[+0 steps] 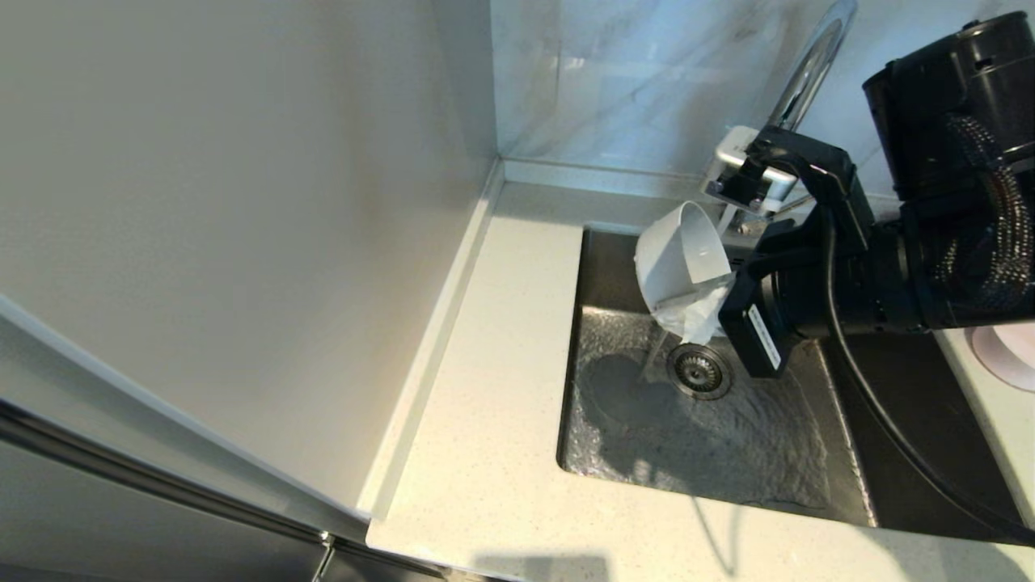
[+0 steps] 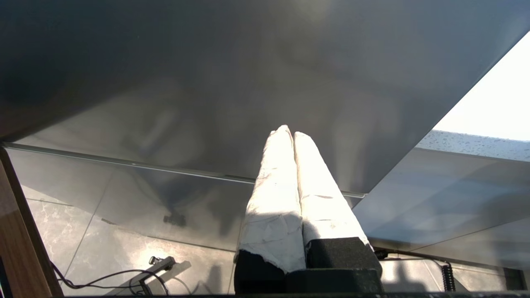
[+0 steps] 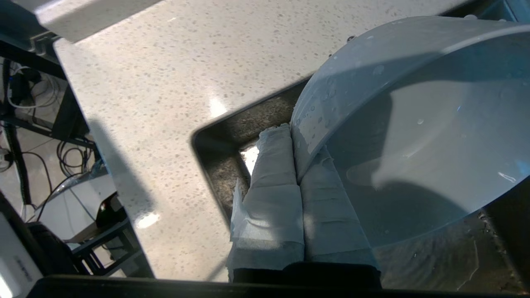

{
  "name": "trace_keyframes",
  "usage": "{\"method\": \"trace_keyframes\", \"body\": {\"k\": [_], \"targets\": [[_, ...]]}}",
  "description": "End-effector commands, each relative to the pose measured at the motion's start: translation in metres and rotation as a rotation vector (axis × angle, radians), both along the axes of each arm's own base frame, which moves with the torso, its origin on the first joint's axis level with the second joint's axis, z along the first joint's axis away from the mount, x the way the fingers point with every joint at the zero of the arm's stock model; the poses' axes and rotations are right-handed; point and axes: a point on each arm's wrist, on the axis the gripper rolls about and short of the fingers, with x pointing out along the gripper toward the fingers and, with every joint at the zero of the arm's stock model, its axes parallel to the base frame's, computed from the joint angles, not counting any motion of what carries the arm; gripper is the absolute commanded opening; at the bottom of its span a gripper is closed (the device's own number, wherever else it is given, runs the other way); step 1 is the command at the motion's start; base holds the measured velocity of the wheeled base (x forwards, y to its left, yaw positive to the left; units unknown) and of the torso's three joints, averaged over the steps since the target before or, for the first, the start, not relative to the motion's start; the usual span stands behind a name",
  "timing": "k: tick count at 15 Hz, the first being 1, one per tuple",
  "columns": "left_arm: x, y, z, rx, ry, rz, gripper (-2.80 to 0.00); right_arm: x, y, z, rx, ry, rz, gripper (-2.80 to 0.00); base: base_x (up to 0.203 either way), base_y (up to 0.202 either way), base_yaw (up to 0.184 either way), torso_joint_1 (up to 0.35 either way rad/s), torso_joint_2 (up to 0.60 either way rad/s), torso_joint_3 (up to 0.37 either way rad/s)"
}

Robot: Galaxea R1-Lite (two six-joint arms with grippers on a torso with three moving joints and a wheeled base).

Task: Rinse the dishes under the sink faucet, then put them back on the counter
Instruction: Rinse the bowl

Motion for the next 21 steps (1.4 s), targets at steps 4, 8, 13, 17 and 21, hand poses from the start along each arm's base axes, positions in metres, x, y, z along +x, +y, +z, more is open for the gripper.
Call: {"method": "trace_keyframes", "body": {"k": [4, 8, 13, 17, 21], "targets": [[0.0, 0.0, 0.0, 0.0, 0.0, 0.0, -2.8, 0.034, -0.002, -0.012, -0.021, 0.026, -0.067, -2.8, 0.0, 0.0, 0.0, 0.0, 0.0, 0.0], [0.0, 0.0, 0.0, 0.0, 0.0, 0.0, -2.8, 0.054, -0.007, -0.013, -0.013, 0.003, -0.109, -2.8, 0.0, 0.0, 0.0, 0.0, 0.0, 0.0], [0.0, 0.0, 0.0, 0.0, 0.0, 0.0, -2.8, 0.067, -0.015, -0.017, -0.015, 0.006, -0.152, -2.8, 0.0, 0.0, 0.0, 0.0, 0.0, 0.0], [0.0, 0.0, 0.0, 0.0, 0.0, 0.0, -2.8, 0.083, -0.024, -0.018, -0.012, 0.002, -0.196, -2.8, 0.0, 0.0, 0.0, 0.0, 0.0, 0.0], [0.0, 0.0, 0.0, 0.0, 0.0, -0.001, -2.8, 0.091, -0.031, -0.018, -0.01, -0.001, -0.225, -2.8, 0.0, 0.0, 0.0, 0.0, 0.0, 0.0]]}}
